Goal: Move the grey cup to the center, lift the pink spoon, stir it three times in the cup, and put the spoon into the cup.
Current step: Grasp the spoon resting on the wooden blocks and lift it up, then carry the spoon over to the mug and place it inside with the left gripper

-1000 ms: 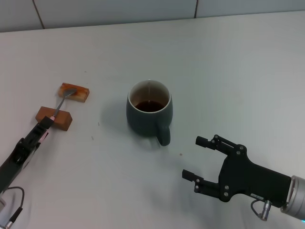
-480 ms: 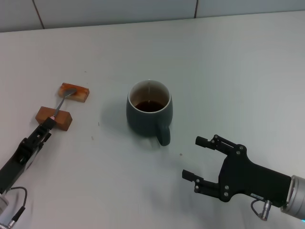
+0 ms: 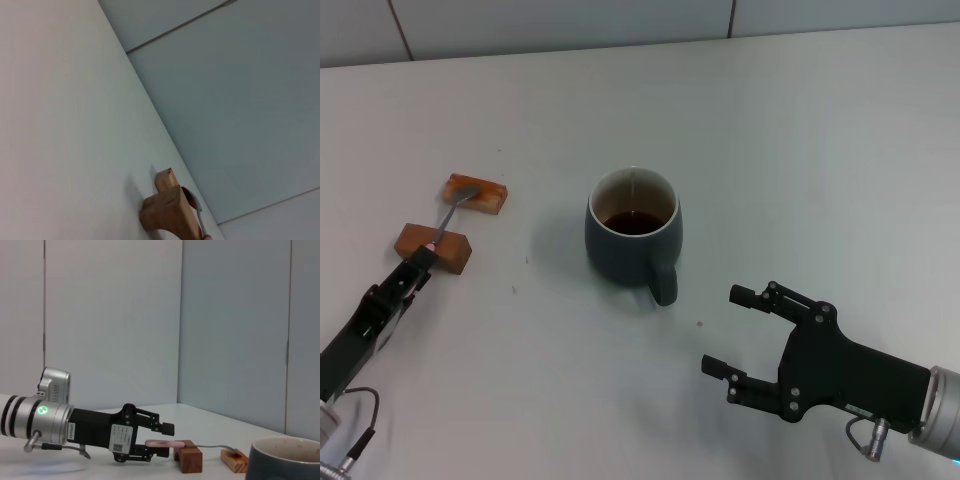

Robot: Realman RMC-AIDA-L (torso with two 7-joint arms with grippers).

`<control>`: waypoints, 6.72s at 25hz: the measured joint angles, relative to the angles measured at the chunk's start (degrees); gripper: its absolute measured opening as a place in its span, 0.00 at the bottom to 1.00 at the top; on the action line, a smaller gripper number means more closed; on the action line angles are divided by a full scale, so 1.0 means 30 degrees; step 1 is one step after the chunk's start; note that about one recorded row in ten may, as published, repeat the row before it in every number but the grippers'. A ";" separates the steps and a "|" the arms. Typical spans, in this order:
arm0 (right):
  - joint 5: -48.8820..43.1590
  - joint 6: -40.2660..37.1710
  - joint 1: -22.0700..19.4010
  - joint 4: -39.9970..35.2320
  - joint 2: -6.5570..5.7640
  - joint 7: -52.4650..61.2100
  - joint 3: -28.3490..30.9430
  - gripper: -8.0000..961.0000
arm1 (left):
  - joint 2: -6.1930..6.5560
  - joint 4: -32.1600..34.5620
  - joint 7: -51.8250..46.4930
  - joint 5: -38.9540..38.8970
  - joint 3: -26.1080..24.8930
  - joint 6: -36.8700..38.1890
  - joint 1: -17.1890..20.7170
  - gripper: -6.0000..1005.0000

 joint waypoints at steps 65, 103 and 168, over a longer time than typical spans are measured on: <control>-0.0202 -0.0027 -0.0011 -0.0052 -0.0030 0.0470 -0.0264 0.82 | 0.0188 0.6868 -0.2168 0.0245 0.5202 0.1859 -0.2126 0.14; -0.0047 -0.0780 -0.0142 -0.0224 0.0048 0.0369 -0.0158 0.82 | -0.0110 3.1656 -0.7656 1.6442 1.8415 1.0240 -0.9629 0.14; -0.0179 -0.0792 -0.0416 -0.0175 0.0089 0.0321 -0.0234 0.82 | -0.0176 2.9653 -0.9823 1.7129 2.4041 0.7865 -1.2246 0.14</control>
